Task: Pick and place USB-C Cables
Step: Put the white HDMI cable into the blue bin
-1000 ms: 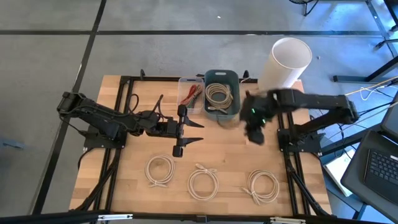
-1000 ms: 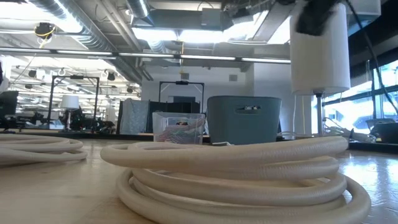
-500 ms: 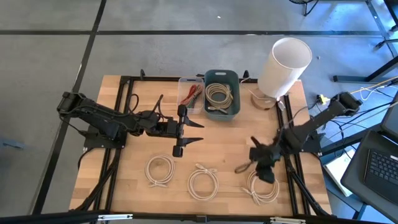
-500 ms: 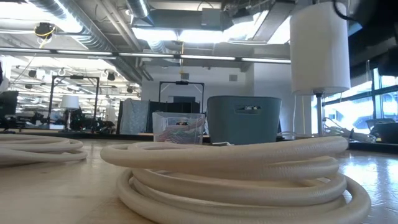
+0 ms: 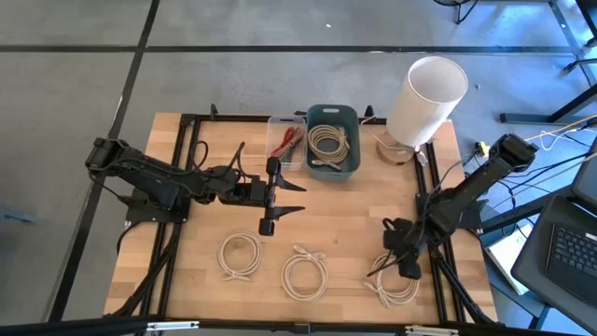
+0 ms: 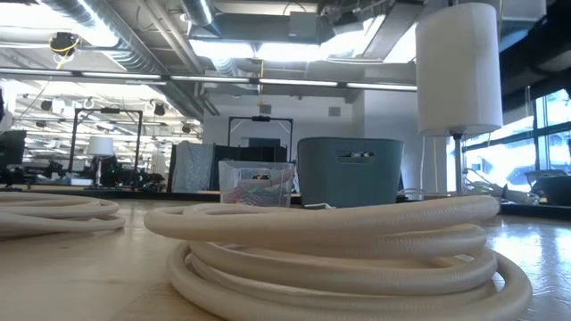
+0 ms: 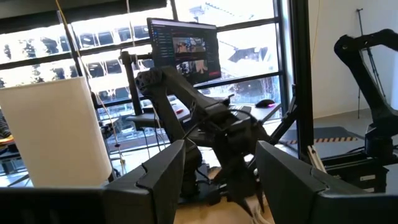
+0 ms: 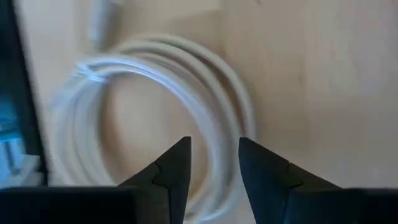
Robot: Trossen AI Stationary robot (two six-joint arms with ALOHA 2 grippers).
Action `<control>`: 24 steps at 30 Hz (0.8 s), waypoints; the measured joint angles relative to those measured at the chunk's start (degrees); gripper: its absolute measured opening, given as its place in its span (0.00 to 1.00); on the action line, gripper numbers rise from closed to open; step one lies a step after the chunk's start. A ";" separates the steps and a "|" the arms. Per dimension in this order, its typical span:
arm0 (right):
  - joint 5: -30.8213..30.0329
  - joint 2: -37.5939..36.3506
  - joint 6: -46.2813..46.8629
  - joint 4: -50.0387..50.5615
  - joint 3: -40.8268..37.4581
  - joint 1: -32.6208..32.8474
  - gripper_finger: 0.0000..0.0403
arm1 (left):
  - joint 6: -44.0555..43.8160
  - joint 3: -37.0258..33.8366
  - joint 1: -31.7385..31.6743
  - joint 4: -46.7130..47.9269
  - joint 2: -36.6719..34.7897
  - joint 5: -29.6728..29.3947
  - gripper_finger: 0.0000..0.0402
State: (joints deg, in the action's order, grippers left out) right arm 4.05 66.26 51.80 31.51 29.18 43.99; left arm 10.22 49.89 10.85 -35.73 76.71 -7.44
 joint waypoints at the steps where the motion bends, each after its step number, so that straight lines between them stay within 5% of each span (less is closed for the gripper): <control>1: -0.02 0.00 -0.19 0.01 -0.67 -0.02 0.34 | 0.00 0.00 -0.02 0.00 0.00 0.00 0.48; 24: 3.64 0.04 11.45 -10.01 -5.30 0.78 0.34 | 0.00 0.00 -0.01 0.00 0.00 0.00 0.48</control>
State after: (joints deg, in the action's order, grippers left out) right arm 7.69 66.30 63.26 21.50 23.88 44.76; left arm 10.22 49.89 10.84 -35.73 76.71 -7.44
